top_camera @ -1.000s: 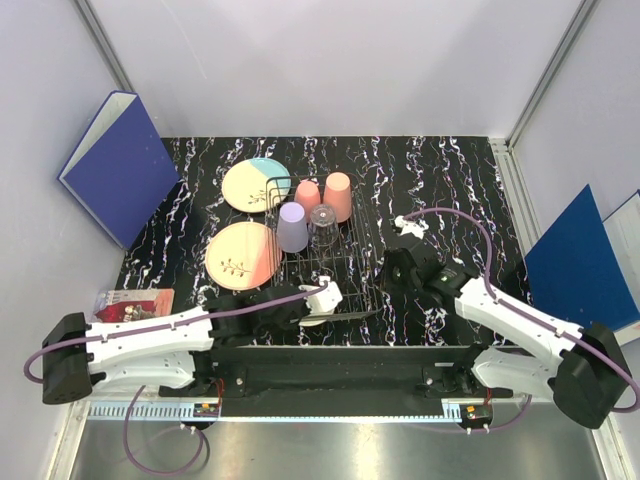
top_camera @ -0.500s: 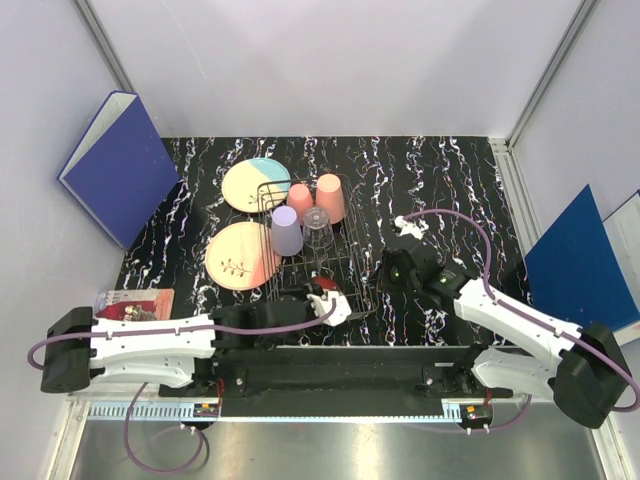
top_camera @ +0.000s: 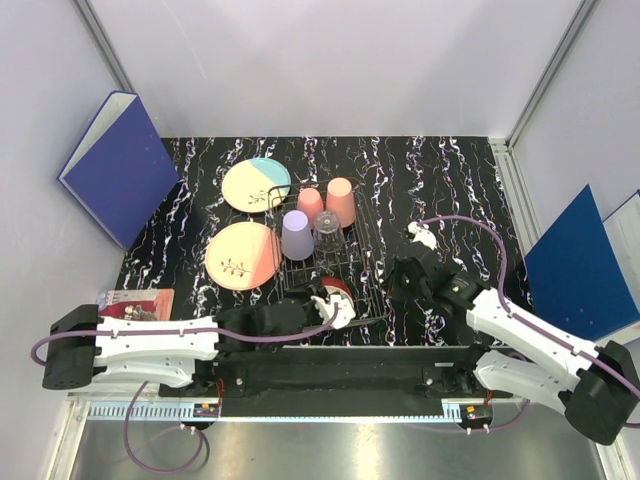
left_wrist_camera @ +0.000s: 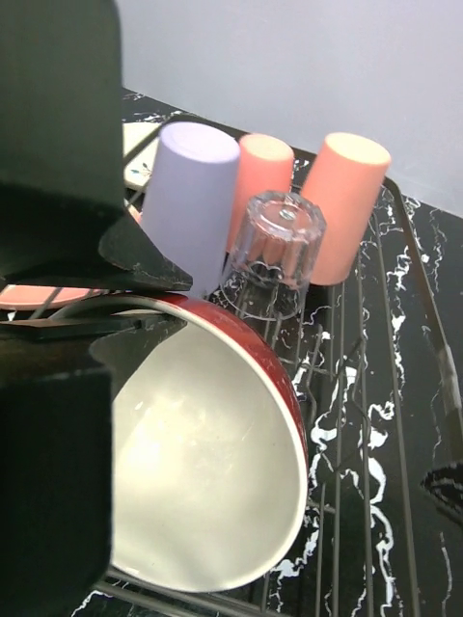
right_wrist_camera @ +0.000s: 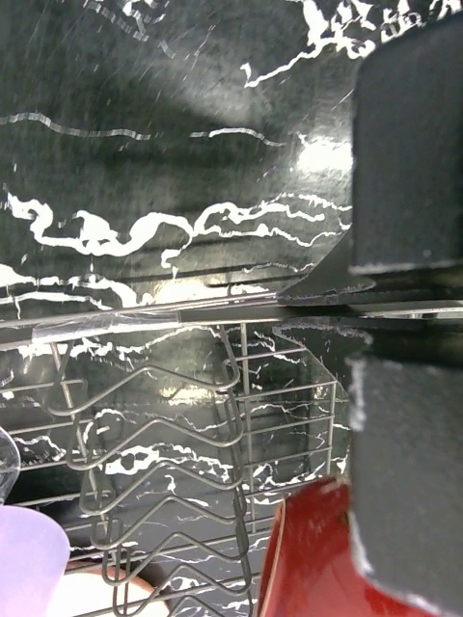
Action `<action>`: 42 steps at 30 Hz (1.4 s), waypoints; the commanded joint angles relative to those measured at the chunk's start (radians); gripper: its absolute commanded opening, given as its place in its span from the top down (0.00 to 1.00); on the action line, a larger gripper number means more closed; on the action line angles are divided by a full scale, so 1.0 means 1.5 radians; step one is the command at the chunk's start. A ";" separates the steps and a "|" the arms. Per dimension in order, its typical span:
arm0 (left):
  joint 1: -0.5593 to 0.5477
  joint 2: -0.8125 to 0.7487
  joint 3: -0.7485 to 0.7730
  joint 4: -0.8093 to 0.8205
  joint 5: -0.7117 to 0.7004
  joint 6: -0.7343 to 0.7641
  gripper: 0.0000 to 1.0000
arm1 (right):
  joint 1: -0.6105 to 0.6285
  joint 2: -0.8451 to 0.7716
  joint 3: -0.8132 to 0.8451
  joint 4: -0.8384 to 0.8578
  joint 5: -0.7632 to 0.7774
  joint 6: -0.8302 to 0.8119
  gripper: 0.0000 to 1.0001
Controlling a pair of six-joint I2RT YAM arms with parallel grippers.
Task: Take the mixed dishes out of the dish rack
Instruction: Pick up the bowl from the dish rack, then place the bowl at the corner of the board.
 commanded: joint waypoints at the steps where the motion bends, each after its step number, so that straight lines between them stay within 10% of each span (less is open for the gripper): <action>1: -0.005 -0.051 0.040 0.087 -0.037 -0.030 1.00 | 0.000 -0.027 -0.024 -0.073 0.077 0.064 1.00; 14: -0.004 -0.085 0.146 -0.056 -0.060 -0.237 1.00 | 0.000 -0.026 -0.011 -0.051 0.061 0.069 1.00; 29: 0.048 0.062 0.517 -0.464 -0.010 -0.573 1.00 | 0.000 -0.135 0.071 -0.094 0.095 0.010 0.04; 37: 0.309 0.113 0.595 -0.513 0.318 -0.735 1.00 | 0.000 -0.156 0.264 -0.225 0.171 -0.051 0.03; 42: 0.340 0.225 0.699 -0.575 0.388 -0.746 1.00 | 0.000 -0.110 0.366 -0.257 0.164 -0.079 0.27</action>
